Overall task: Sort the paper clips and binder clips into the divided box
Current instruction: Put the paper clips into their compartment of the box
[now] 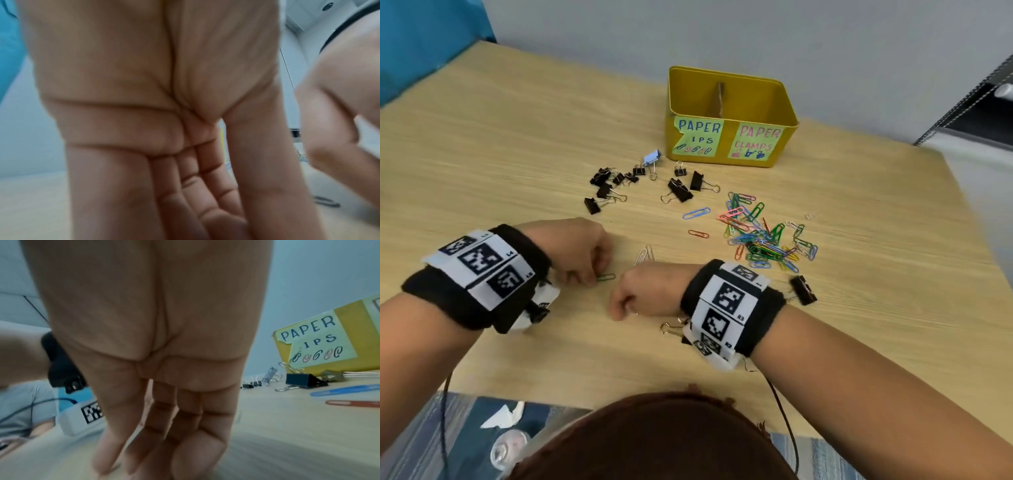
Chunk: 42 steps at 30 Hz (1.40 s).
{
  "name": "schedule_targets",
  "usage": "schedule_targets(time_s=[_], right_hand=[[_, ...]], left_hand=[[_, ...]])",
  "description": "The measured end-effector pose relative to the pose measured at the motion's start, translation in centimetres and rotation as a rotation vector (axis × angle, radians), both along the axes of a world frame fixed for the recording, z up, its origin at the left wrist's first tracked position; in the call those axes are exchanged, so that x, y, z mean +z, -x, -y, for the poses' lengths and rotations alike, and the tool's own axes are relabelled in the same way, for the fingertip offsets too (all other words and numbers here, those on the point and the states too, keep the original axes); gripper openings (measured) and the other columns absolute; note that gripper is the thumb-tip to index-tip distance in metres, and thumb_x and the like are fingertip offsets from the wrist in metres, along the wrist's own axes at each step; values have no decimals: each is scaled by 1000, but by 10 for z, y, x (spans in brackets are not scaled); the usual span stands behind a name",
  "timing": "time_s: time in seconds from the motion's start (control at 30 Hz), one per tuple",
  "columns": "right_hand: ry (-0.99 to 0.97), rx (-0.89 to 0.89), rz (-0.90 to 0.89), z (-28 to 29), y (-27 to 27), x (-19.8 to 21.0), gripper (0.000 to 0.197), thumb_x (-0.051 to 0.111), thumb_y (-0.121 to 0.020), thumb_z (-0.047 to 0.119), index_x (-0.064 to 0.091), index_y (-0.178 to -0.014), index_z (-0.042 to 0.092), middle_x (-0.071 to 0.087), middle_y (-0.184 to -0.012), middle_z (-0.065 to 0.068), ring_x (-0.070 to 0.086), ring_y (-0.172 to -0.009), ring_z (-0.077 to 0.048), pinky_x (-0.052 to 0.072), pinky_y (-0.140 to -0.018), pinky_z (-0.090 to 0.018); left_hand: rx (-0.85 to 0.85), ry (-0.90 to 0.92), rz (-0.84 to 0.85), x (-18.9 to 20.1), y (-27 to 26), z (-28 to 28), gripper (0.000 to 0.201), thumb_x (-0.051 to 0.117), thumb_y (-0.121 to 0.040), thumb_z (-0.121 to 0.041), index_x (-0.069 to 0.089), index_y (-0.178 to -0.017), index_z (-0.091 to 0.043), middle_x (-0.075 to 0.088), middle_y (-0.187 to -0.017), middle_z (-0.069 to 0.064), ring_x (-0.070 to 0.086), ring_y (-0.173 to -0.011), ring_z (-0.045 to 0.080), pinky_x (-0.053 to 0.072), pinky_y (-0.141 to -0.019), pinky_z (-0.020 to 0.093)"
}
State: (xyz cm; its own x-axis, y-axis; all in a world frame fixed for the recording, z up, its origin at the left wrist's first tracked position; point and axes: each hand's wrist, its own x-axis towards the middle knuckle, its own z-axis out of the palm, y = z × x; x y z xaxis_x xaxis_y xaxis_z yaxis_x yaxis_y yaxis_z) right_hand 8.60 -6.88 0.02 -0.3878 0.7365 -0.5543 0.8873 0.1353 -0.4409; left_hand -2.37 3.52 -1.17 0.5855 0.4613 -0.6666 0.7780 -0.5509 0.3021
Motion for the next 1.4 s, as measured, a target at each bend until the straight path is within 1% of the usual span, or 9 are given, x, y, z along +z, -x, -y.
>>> schedule_targets(time_s=[0.33,0.43,0.6,0.77,0.9,1.03,1.2,1.3,1.4], right_hand=[[0,-329,320,-19,-97,20,29,51,-90,14,65,-112,4,66,-107,-12,59,-103,-26,48,-88,-31],[-6,-535,290,-4,-144,34,20,51,-90,16,66,-101,8,61,-80,-7,56,-84,-21,44,-60,-23],[47,-676,502,24,-199,33,21,55,-83,11,66,-99,3,69,-93,-12,64,-88,-28,54,-77,-36],[158,-861,182,28,-201,16,37,72,-76,12,53,-108,11,59,-88,-13,56,-74,-25,55,-66,-38],[-28,-919,317,28,-213,18,41,74,-75,19,53,-110,14,55,-89,-5,55,-90,-24,47,-40,-14],[18,-953,606,36,-225,9,47,46,-88,11,42,-135,10,44,-136,-18,53,-116,-36,51,-93,-40],[-37,-922,337,29,-209,2,41,43,-88,4,50,-128,10,51,-126,-18,61,-99,-34,51,-78,-35],[15,-1011,71,25,-206,6,39,36,-87,-3,58,-116,12,54,-107,-14,59,-88,-31,58,-78,-46],[-103,-1098,187,22,-218,17,38,36,-88,-3,61,-115,8,54,-115,-16,58,-101,-34,56,-80,-44]], left_hand=[[-180,-105,175,2,-81,15,13,67,-78,-12,56,-82,-18,48,-66,-9,48,-68,14,35,-54,23],[-243,-140,318,0,-110,23,14,62,-79,-10,61,-92,-13,52,-87,1,54,-93,24,43,-75,28],[-348,-219,364,-5,-146,33,30,56,-83,-21,54,-113,-18,47,-122,7,41,-118,26,40,-101,44],[-189,-258,559,-1,-164,33,40,59,-86,-21,48,-125,-19,43,-130,6,39,-124,22,36,-107,39],[-251,-218,469,-1,-174,31,59,53,-89,-33,29,-142,-22,20,-154,8,20,-142,27,21,-117,42],[-331,-228,255,-3,-179,32,72,44,-89,-52,15,-148,-23,-3,-159,12,-1,-146,31,8,-118,44],[-401,-164,223,0,-175,40,74,43,-90,-51,15,-148,-16,11,-157,14,14,-145,28,17,-119,37],[-361,-111,326,1,-165,40,69,49,-90,-44,20,-147,-17,28,-150,10,32,-137,25,31,-114,37],[-271,-149,353,0,-152,24,69,47,-90,-44,16,-148,-22,20,-154,8,22,-142,25,26,-116,44]])
